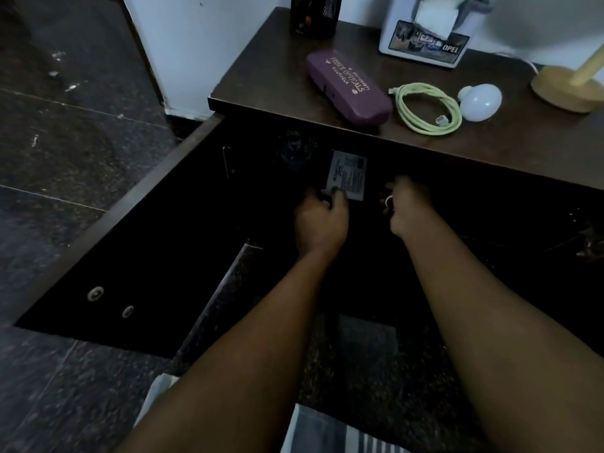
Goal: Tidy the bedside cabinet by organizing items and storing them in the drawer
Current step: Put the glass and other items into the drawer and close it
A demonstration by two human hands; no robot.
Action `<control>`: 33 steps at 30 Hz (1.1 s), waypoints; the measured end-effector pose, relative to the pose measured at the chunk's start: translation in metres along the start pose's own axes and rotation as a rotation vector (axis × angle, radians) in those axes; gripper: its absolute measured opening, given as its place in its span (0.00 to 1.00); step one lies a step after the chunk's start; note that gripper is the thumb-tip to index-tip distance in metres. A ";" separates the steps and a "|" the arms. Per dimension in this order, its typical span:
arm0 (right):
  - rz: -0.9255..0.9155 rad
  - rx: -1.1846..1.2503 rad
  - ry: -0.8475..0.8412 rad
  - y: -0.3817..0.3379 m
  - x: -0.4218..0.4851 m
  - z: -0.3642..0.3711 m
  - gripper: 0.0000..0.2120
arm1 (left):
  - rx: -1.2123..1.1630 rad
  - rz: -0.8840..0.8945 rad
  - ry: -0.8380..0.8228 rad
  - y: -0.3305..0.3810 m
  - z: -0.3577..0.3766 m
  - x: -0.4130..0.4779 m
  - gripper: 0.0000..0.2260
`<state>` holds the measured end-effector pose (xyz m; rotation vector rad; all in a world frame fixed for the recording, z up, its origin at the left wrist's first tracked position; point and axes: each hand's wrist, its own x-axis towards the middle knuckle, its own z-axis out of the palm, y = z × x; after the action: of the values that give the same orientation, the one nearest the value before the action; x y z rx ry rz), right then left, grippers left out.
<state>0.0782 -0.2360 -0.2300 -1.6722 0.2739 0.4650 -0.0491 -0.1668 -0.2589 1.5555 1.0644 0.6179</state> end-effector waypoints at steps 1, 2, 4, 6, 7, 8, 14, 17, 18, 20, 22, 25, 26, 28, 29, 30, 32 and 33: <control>0.039 0.087 -0.047 -0.005 0.000 -0.004 0.11 | -0.048 0.024 0.010 0.001 -0.001 -0.004 0.11; 0.067 0.176 -0.078 -0.010 0.000 -0.009 0.11 | -0.082 0.070 0.029 0.003 -0.001 -0.008 0.12; 0.124 0.369 -0.085 -0.019 0.004 -0.016 0.13 | -0.117 0.171 0.088 0.008 -0.003 -0.009 0.15; 0.124 0.444 -0.107 -0.021 0.007 -0.018 0.13 | -0.104 0.255 0.123 0.013 -0.002 -0.009 0.13; 0.062 0.373 -0.132 -0.021 0.008 -0.018 0.12 | -0.088 0.292 0.124 0.015 -0.001 -0.009 0.12; -0.061 0.205 -0.144 -0.018 0.011 -0.018 0.11 | -0.086 0.323 0.114 0.017 0.002 -0.009 0.13; -0.649 -0.838 -0.075 -0.008 0.040 -0.015 0.17 | -0.143 0.326 0.123 0.006 0.019 -0.012 0.13; -0.655 -0.975 -0.090 -0.006 0.053 -0.015 0.19 | -0.136 0.324 0.055 -0.003 0.022 -0.015 0.11; -0.666 -0.984 -0.085 -0.006 0.054 -0.015 0.19 | -0.132 0.349 0.032 -0.003 0.022 -0.015 0.10; -0.680 -0.937 -0.106 -0.007 0.054 -0.018 0.18 | -0.060 0.453 -0.005 -0.001 0.022 -0.011 0.07; -0.629 -0.840 -0.105 -0.006 0.053 -0.024 0.17 | 0.058 0.554 -0.030 0.005 0.027 -0.002 0.07; -0.553 -0.733 0.015 0.003 0.047 -0.040 0.15 | 0.124 0.561 -0.046 0.016 0.039 0.008 0.06; -0.559 -0.694 0.023 0.008 0.042 -0.045 0.16 | 0.164 0.563 -0.043 0.019 0.045 0.010 0.07; -0.582 -0.612 0.010 0.016 0.034 -0.052 0.17 | 0.322 0.554 -0.032 0.022 0.058 0.012 0.07; -0.588 -0.562 -0.001 0.019 0.031 -0.054 0.16 | 0.386 0.538 -0.042 0.023 0.064 0.012 0.09; -0.590 -0.510 -0.013 0.021 0.029 -0.054 0.16 | 0.422 0.528 -0.063 0.023 0.069 0.013 0.12; -0.593 -0.436 -0.016 0.022 0.027 -0.056 0.16 | 0.442 0.496 -0.098 0.022 0.076 0.015 0.16; -0.595 -0.415 -0.013 0.022 0.027 -0.057 0.16 | 0.432 0.478 -0.095 0.023 0.077 0.015 0.17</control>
<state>0.1005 -0.2936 -0.2557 -2.0440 -0.3535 0.0813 0.0293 -0.1910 -0.2602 2.2283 0.7847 0.6496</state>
